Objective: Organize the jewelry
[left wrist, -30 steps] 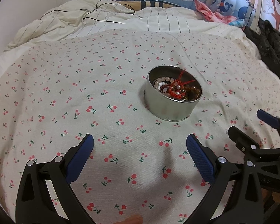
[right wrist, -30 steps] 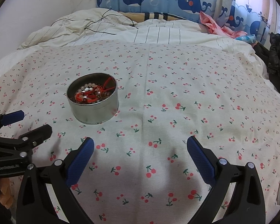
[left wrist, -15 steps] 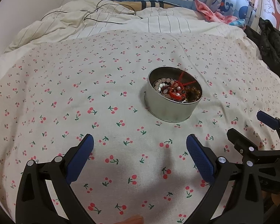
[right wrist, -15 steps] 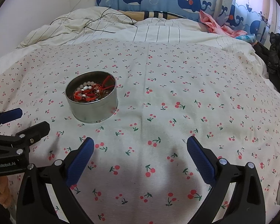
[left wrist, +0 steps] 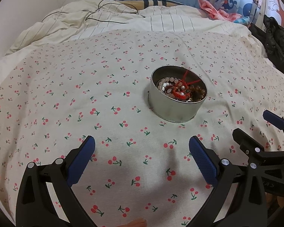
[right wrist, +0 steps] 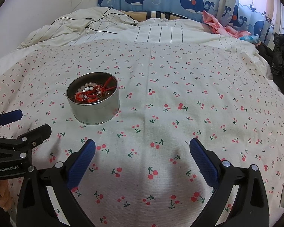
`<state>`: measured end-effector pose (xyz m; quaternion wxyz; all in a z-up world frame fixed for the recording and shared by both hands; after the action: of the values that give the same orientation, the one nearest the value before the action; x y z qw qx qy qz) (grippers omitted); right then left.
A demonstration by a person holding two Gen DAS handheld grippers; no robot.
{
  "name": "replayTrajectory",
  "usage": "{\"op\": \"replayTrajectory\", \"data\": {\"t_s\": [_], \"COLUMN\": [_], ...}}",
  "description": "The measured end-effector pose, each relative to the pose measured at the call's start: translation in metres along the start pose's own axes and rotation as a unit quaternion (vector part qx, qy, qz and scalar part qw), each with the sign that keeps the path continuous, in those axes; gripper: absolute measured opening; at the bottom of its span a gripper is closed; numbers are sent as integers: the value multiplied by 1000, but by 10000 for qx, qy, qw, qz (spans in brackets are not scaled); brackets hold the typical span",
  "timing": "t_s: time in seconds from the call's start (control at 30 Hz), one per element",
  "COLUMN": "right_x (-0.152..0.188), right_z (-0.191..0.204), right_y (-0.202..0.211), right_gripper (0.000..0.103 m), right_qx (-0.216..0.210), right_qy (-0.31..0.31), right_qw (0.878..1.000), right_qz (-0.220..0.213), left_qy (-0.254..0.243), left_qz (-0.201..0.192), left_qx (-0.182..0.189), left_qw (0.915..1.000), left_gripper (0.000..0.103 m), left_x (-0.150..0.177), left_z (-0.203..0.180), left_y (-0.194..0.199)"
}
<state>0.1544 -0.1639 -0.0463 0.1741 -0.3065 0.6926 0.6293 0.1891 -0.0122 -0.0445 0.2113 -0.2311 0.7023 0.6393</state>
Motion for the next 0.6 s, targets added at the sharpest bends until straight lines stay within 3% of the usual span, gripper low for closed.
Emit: {"op": "replayTrajectory", "data": {"t_s": [0.6], "right_x": [0], "right_z": [-3], "right_y": [-2], "right_gripper": [95], "right_qx": [-4], "right_qy": [-10], "right_qw": [10000], "right_qz": [30], "left_qy": [27], "left_qz": [88], "left_qx": [18], "left_qw": [10000], "left_gripper": [96], "left_x": [1], "left_z": [0], "left_y": [-3]}}
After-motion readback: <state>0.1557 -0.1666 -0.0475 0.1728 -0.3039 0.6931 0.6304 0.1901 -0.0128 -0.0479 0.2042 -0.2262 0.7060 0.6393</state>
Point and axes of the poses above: each gripper's, at about its wrist camera, not at the fingertips, and y roughly against the way its jaws point, z to its left, x to its underside, the point moved 5 cm from there along -y, roughly the way its jaws point, and after that the axes turned 11 degrees about y, right-handed, at the moved point
